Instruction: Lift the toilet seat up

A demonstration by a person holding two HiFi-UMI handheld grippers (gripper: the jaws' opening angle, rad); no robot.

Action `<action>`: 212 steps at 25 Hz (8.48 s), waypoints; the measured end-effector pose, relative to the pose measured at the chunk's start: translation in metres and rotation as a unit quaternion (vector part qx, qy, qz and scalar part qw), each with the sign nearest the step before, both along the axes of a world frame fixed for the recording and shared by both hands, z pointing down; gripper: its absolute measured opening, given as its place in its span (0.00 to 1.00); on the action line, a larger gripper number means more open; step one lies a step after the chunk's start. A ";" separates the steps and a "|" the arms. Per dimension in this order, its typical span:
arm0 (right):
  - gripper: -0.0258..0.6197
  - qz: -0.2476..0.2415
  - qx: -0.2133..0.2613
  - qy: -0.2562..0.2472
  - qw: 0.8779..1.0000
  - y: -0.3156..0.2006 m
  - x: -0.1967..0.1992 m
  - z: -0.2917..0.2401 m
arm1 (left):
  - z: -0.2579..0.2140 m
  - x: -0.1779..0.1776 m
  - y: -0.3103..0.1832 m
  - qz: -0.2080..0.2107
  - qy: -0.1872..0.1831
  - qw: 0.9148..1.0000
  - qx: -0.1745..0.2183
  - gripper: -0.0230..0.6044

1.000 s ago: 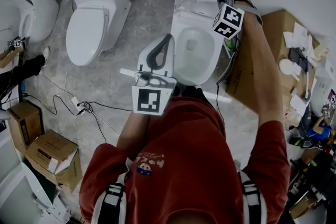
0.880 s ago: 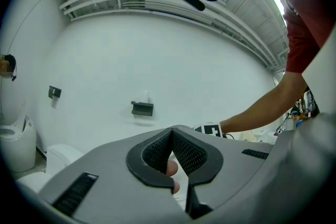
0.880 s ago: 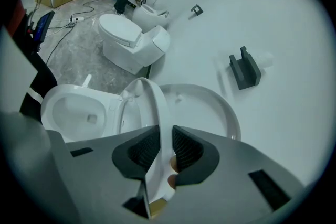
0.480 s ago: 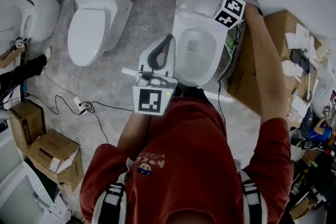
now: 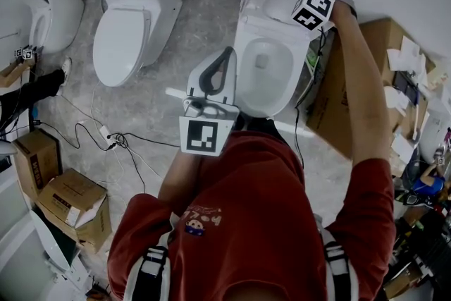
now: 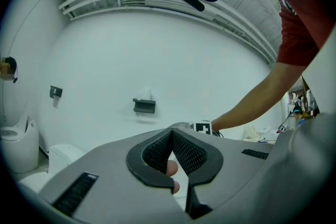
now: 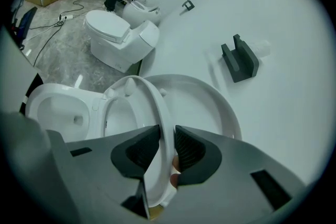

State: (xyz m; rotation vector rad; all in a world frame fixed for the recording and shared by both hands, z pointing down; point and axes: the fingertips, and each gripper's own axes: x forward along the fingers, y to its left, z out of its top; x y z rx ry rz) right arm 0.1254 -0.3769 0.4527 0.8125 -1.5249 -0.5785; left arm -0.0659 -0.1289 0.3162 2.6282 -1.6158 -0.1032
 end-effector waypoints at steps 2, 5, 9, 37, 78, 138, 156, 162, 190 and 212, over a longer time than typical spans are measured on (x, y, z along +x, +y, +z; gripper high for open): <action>0.16 0.002 0.007 0.000 1.000 -0.006 0.002 0.000 | 0.002 -0.001 -0.002 -0.003 -0.001 1.000 -0.003 0.05; 0.17 0.008 0.006 0.001 1.000 -0.015 0.003 0.001 | 0.004 -0.002 -0.006 -0.006 -0.005 1.000 -0.006 0.05; 0.17 0.012 0.004 -0.001 1.000 -0.027 0.003 0.002 | 0.006 -0.003 -0.011 -0.012 -0.006 1.000 -0.010 0.05; 0.20 0.003 0.058 -0.060 0.996 -0.018 0.007 -0.007 | -0.008 -0.006 0.004 -0.042 -0.026 0.999 0.005 0.05; 0.29 0.186 -0.006 -0.418 0.889 0.254 0.023 0.065 | -0.025 0.050 0.056 -0.019 -0.029 0.999 0.027 0.05; 0.25 0.141 0.259 -0.596 0.747 0.306 0.079 -0.198 | -0.056 0.110 0.029 0.030 -0.016 0.999 0.041 0.05; 0.16 0.136 0.249 -0.596 0.751 0.306 0.077 -0.198 | -0.062 0.109 0.031 0.027 -0.022 0.998 0.048 0.05; 0.13 0.130 0.247 -0.596 0.753 0.309 0.072 -0.199 | -0.065 0.107 0.033 0.028 -0.020 0.998 0.048 0.05; 0.06 0.118 0.243 -0.586 0.764 0.312 0.061 -0.195 | -0.063 0.091 0.033 0.012 -0.028 0.998 0.051 0.05; 0.06 0.110 0.235 -0.584 0.769 0.307 0.058 -0.195 | -0.063 0.093 0.034 0.011 -0.040 0.998 0.052 0.05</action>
